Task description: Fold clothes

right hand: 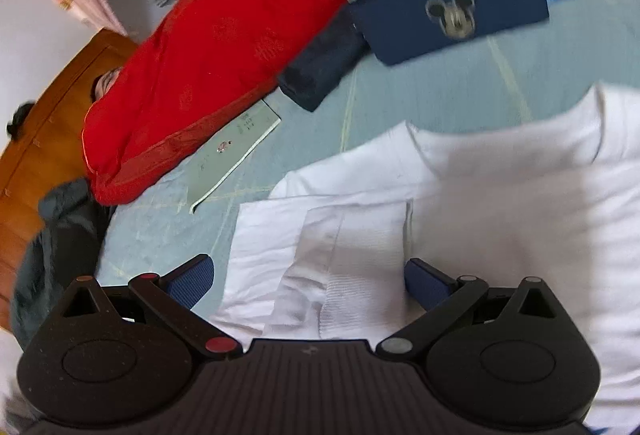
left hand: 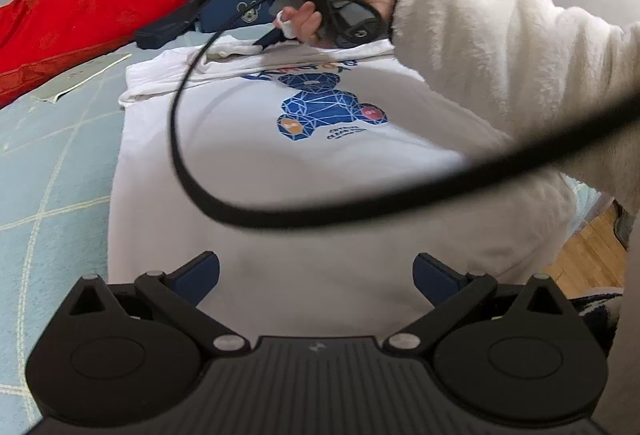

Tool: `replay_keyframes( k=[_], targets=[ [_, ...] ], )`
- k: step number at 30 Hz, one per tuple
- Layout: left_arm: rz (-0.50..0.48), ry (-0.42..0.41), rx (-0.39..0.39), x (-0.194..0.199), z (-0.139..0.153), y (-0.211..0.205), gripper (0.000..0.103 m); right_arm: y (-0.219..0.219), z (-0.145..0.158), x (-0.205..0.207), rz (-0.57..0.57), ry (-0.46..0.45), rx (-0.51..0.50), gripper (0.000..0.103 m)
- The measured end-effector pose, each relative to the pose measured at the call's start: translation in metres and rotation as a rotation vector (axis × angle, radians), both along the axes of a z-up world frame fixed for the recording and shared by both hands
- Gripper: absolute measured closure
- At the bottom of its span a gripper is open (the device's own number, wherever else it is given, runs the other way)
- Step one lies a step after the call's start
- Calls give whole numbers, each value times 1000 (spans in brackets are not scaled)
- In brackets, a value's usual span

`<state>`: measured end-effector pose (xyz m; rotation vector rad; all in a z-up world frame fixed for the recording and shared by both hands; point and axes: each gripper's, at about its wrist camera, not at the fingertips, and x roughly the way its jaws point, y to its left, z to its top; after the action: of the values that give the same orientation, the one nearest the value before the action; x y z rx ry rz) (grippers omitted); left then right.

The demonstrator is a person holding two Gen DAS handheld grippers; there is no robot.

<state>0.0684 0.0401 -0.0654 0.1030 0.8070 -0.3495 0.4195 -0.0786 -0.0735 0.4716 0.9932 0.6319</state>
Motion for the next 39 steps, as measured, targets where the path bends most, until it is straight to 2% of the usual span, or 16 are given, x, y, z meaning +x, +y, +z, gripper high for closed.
replay_keyframes(
  k=[3, 7, 14, 18, 23, 26, 29, 34, 39],
  targets=[
    [6, 0, -3, -1, 1, 3, 1, 15, -4, 3, 10, 26, 44, 0],
    [6, 3, -10, -1, 0, 5, 1, 47, 0, 5, 82, 38, 76, 0],
    [15, 3, -14, 1, 0, 7, 1, 85, 22, -1, 241, -22, 175, 0],
    [14, 2, -9, 2, -2, 7, 1, 80, 38, -7, 240, -106, 121, 0],
    [-5, -1, -3, 1, 0, 0, 1, 36, 53, -11, 144, -246, -18, 0],
    [-25, -7, -1, 0, 3, -6, 1, -2, 59, -12, 40, -358, -167, 0],
    [-49, -18, 3, -1, 6, -12, 1, -40, 59, -10, -58, -418, -311, 0],
    [-57, -30, 12, -2, 9, -17, 1, -117, 55, -17, -142, -411, -404, 0],
    [-49, -33, 20, 4, 9, -20, 1, -189, 53, -61, -182, -436, -452, 0]
  ],
)
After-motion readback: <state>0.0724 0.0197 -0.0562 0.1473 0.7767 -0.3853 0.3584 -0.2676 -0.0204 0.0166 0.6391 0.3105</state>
